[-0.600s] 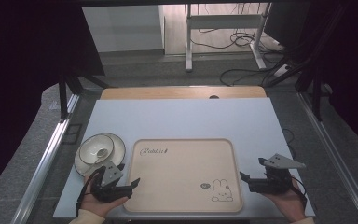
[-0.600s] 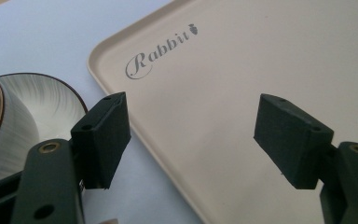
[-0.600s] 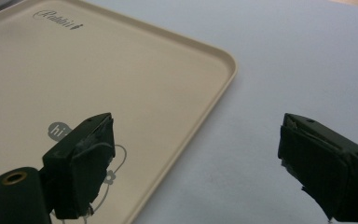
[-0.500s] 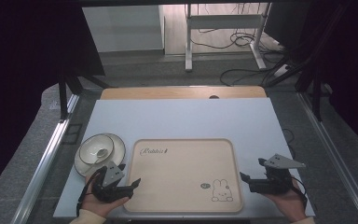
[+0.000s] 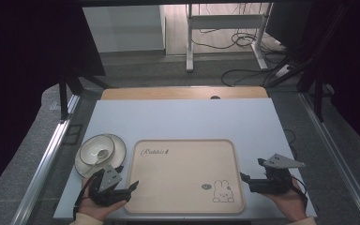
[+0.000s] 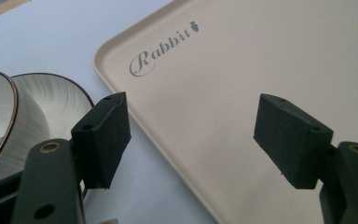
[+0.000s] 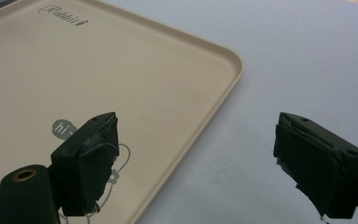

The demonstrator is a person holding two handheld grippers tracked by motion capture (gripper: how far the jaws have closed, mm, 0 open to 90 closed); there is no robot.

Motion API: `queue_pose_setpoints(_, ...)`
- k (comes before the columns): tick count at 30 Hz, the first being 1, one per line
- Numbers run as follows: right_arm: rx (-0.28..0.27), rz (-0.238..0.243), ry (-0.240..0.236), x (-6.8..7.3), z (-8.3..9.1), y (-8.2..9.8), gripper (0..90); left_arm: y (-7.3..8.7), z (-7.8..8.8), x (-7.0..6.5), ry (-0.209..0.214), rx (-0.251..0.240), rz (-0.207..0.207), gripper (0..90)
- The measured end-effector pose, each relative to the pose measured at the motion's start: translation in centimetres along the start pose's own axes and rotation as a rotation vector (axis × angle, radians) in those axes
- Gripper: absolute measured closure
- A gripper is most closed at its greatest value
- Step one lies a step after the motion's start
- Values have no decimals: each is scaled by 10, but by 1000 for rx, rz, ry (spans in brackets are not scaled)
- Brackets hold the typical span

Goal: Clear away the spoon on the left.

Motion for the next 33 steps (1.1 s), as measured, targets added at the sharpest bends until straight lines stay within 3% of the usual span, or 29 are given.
queue_pose_setpoints(6,0,1,0,0,-2,-2,143,0,4,-2,17,-11,7,272)
queue_pose_setpoints(14,9,-7,0,-3,-4,0,142,-4,4,-3,-3,-8,-24,272)
queue_pose_setpoints(19,16,-5,7,-3,-4,0,145,-8,6,-9,-2,-24,-52,271)
queue_pose_setpoints(33,6,-25,34,-5,4,4,153,-27,18,-8,-7,-80,-64,270)
Point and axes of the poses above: each handheld gripper's, and its own axes: z roughly backward along the jaws, y roughly out of its underside, x roughly to its left, the point moved 1 cm from there along -z, roughly forward along the jaws, and after that the axes turned 13 degrees about z, right-handed, at the moved point
